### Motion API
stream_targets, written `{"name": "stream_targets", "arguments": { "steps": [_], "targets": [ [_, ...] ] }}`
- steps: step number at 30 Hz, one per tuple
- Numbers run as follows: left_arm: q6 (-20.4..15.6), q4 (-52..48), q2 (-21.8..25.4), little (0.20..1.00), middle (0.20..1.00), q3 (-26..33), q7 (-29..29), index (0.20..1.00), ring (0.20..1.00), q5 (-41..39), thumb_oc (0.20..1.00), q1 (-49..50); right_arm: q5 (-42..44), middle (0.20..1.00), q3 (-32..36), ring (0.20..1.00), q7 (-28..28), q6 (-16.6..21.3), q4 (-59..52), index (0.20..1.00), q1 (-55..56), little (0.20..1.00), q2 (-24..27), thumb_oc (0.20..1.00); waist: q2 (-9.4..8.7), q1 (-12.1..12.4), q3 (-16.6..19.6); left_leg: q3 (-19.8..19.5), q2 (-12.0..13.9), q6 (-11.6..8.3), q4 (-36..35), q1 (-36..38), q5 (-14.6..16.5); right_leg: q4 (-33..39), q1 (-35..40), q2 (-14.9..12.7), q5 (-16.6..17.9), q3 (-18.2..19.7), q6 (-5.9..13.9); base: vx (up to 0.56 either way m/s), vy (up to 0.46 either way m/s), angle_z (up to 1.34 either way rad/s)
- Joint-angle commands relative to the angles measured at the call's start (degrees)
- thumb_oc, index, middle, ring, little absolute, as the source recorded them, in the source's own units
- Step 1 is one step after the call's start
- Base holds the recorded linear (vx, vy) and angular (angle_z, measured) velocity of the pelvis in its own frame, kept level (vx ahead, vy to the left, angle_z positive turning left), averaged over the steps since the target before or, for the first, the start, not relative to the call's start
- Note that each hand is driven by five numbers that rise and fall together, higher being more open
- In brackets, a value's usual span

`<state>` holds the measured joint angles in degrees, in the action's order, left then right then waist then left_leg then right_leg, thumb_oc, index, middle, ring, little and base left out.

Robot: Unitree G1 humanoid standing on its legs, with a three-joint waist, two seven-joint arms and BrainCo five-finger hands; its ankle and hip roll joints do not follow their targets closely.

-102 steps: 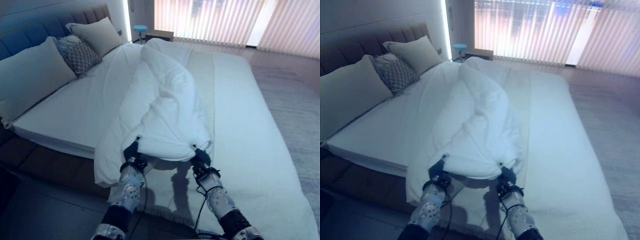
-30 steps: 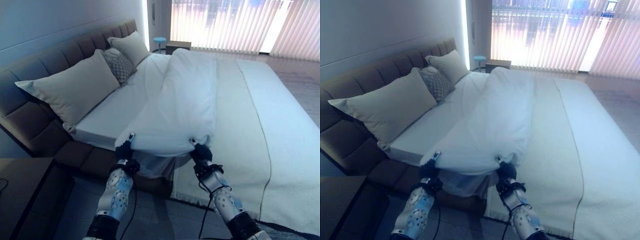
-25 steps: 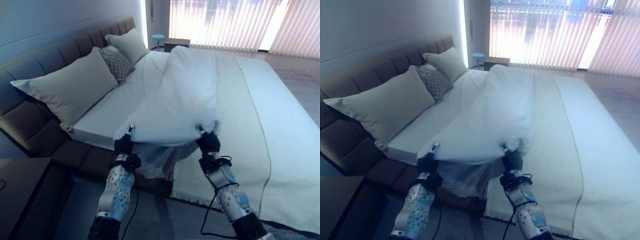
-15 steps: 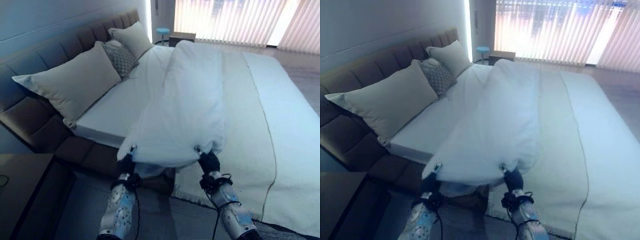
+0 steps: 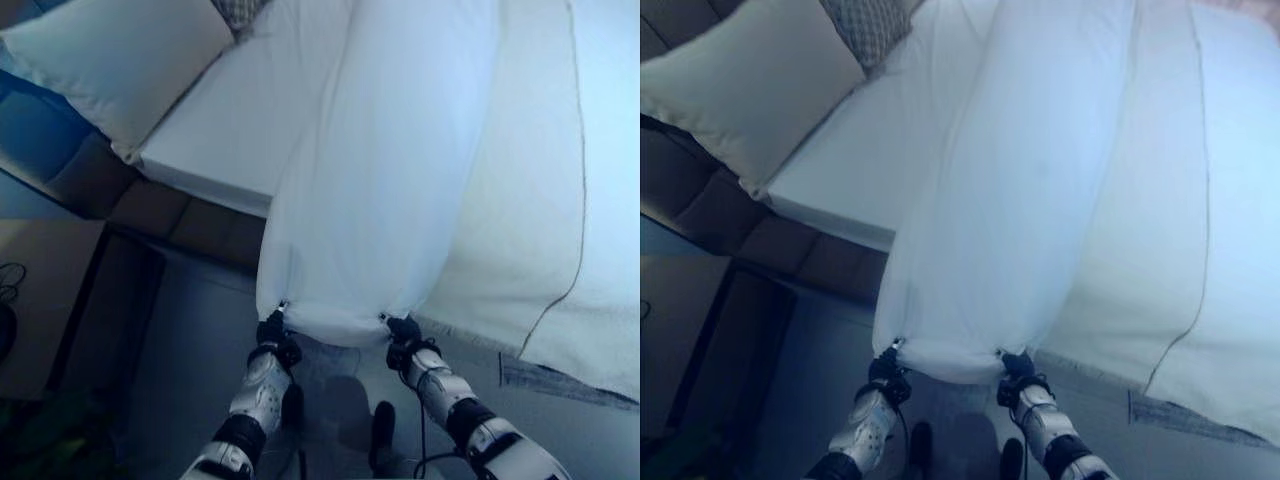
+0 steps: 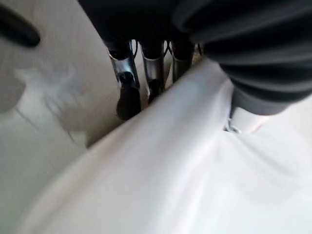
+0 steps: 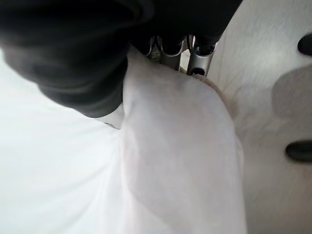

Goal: Make the bed

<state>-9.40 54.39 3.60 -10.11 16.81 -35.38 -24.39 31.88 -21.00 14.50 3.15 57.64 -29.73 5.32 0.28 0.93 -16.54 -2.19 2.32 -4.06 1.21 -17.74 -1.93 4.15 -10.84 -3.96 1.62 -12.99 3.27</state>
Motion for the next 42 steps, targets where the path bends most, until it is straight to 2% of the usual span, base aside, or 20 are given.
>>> {"name": "stream_targets", "arguments": {
  "steps": [1, 4, 5, 14, 20, 21, 25, 26, 27, 28, 29, 34, 37, 42],
  "targets": [
    [0.0, 7.9, 8.1, 0.2, 0.2, 2.1, 6.6, 0.2, 0.2, 1.6, 0.2, 2.0, -6.0, 0.2, -0.4, 0.2, 4.7, -1.5, 7.0, 0.2, 0.3, 0.2, 3.0, 0.2, -1.57, 2.0, -2.5, 1.4, -6.7, 1.01, -6.2, -2.1, -4.9, 0.9, -7.4, 3.0, 4.5, 2.9, 1.73, 0.0, 0.0, 0.0],
    [0.6, 10.7, 9.2, 0.2, 0.2, 2.3, 6.8, 0.2, 0.2, 2.2, 0.2, -1.2, -7.9, 0.2, -1.3, 0.2, 4.3, -2.2, 10.0, 0.2, -3.5, 0.2, 3.2, 0.2, -1.6, 2.2, -3.6, 1.2, -6.6, 0.93, -6.2, -2.8, -5.0, 0.9, -8.1, 3.1, 4.6, 3.2, 1.72, 0.0, -0.006, -0.02],
    [0.6, 11.1, 9.6, 0.2, 0.2, 2.3, 6.9, 0.2, 0.2, 2.6, 0.2, -1.9, -8.5, 1.0, -1.4, 1.0, 3.9, -2.4, 10.4, 1.0, -4.2, 1.0, 3.3, 1.0, -1.71, 2.1, -3.6, 1.1, -6.6, 0.93, -6.2, -3.1, -5.1, 0.9, -8.5, 3.1, 4.7, 3.2, 1.73, 0.01, -0.026, -0.21],
    [2.4, 14.0, 11.6, 0.2, 0.2, 2.6, 4.0, 0.2, 0.2, 7.5, 0.2, -1.4, -22.7, 1.0, -6.8, 1.0, -2.9, -5.7, 15.6, 1.0, -3.9, 1.0, 7.5, 1.0, -1.64, 2.1, -3.6, 1.0, -7.0, 1.17, -6.2, -2.5, -4.7, 0.9, -8.2, 3.0, 4.7, 3.4, 1.83, 0.02, -0.014, 0.12],
    [3.1, 15.5, 11.2, 0.2, 0.2, 3.5, 2.4, 0.2, 0.2, 11.7, 0.2, 3.1, -42.9, 1.0, -10.9, 1.0, -4.4, -9.3, 21.1, 1.0, 1.3, 1.0, 11.8, 1.0, -1.02, 1.6, -2.9, 1.5, -7.2, 1.32, -6.2, -1.2, -4.3, 0.9, -7.2, 2.8, 4.5, 3.7, 1.83, 0.0, 0.001, -0.04],
    [3.2, 15.8, 10.8, 0.263, 0.263, 3.5, 2.4, 0.263, 0.263, 12.0, 0.263, 3.9, -45.6, 1.0, -11.0, 1.0, -4.1, -10.1, 21.7, 1.0, 2.1, 1.0, 12.6, 1.0, -0.85, 1.5, -2.8, 1.7, -7.2, 1.33, -6.2, -0.8, -4.2, 0.9, -7.0, 2.9, 4.4, 3.7, 1.79, 0.0, 0.002, -0.14],
    [3.9, 16.6, 9.4, 0.216, 0.216, 4.8, 1.5, 0.216, 0.216, 13.1, 0.216, 5.7, -44.3, 1.0, -5.6, 1.0, -3.4, -10.4, 23.2, 1.0, 5.7, 1.0, 15.5, 1.0, -0.3, 0.8, -2.4, 2.0, -7.3, 1.6, -6.2, 0.9, -3.9, 0.9, -5.3, 2.8, 3.8, 3.9, 1.53, -0.01, -0.016, -0.09],
    [4.1, 16.7, 9.1, 0.31, 0.31, 5.1, 1.2, 0.31, 0.31, 13.3, 0.31, 6.2, -42.8, 1.0, -3.9, 1.0, -3.3, -10.3, 23.4, 1.0, 6.8, 1.0, 16.0, 1.0, -0.11, 0.6, -2.3, 2.1, -7.3, 1.7, -6.2, 1.7, -3.6, 0.9, -4.4, 2.8, 3.4, 3.7, 1.41, 0.03, -0.026, -0.04],
    [4.6, 17.4, 8.8, 0.369, 0.369, 5.6, 0.7, 0.369, 0.369, 13.7, 0.369, 6.8, -40.7, 1.0, -1.6, 1.0, -3.2, -10.1, 23.5, 1.0, 7.6, 1.0, 16.6, 1.0, 0.12, 0.4, -2.0, 2.2, -7.3, 1.86, -6.2, 3.1, -3.1, 0.7, -3.1, 2.8, 2.9, 3.7, 1.22, 0.02, -0.018, -0.06],
    [4.6, 17.4, 8.8, 0.498, 0.498, 5.6, 0.7, 0.498, 0.498, 13.7, 0.498, 6.8, -40.7, 1.0, -1.6, 1.0, -3.2, -10.1, 23.5, 1.0, 7.6, 1.0, 16.6, 1.0, 0.12, 0.3, -1.9, 2.2, -7.3, 1.87, -6.2, 3.0, -3.2, 0.8, -3.3, 2.8, 2.9, 3.6, 1.22, 0.07, -0.026, -0.06],
    [5.2, 18.2, 8.8, 1.0, 1.0, 6.9, 0.5, 1.0, 1.0, 14.1, 1.0, 8.1, -37.6, 1.0, 1.9, 1.0, -2.6, -9.6, 23.1, 1.0, 9.1, 1.0, 17.6, 1.0, 0.44, -0.1, -0.8, 2.4, -7.3, 2.25, -6.2, 5.9, -2.2, -0.4, -1.0, 3.0, 1.5, 3.7, 0.86, 0.08, -0.029, -0.06],
    [5.8, 18.4, 10.0, 1.0, 1.0, 11.2, 0.2, 1.0, 1.0, 13.7, 1.0, 12.4, -33.3, 1.0, 6.9, 1.0, -1.6, -8.2, 18.3, 1.0, 12.1, 1.0, 19.0, 1.0, 1.0, -0.8, 3.8, 2.9, -6.6, 2.82, -6.1, 13.1, -0.1, -3.8, 4.4, 3.3, -2.2, 4.3, 0.21, 0.11, -0.038, 0.0],
    [5.1, 14.4, 11.3, 1.0, 1.0, 13.2, 0.4, 1.0, 1.0, 13.4, 1.0, 15.0, -26.6, 1.0, 11.4, 1.0, -1.1, -5.6, 8.5, 1.0, 15.7, 1.0, 19.1, 1.0, 1.36, -1.5, 5.8, 2.9, -6.0, 3.1, -5.0, 16.4, 1.3, -6.4, 6.8, 3.8, -4.4, 5.3, -0.28, 0.08, -0.059, 0.08],
    [6.1, 11.6, 12.3, 1.0, 1.0, 12.4, -0.9, 1.0, 1.0, 17.5, 1.0, 17.9, -24.7, 1.0, 11.9, 1.0, -2.5, -4.7, 0.3, 1.0, 18.7, 1.0, 18.8, 1.0, 0.72, -1.3, 6.0, 3.4, -6.6, 2.58, 4.1, 16.4, 3.8, -6.9, 10.7, 3.4, -5.3, 5.3, -0.95, 0.01, -0.067, 0.03]
  ]
}}
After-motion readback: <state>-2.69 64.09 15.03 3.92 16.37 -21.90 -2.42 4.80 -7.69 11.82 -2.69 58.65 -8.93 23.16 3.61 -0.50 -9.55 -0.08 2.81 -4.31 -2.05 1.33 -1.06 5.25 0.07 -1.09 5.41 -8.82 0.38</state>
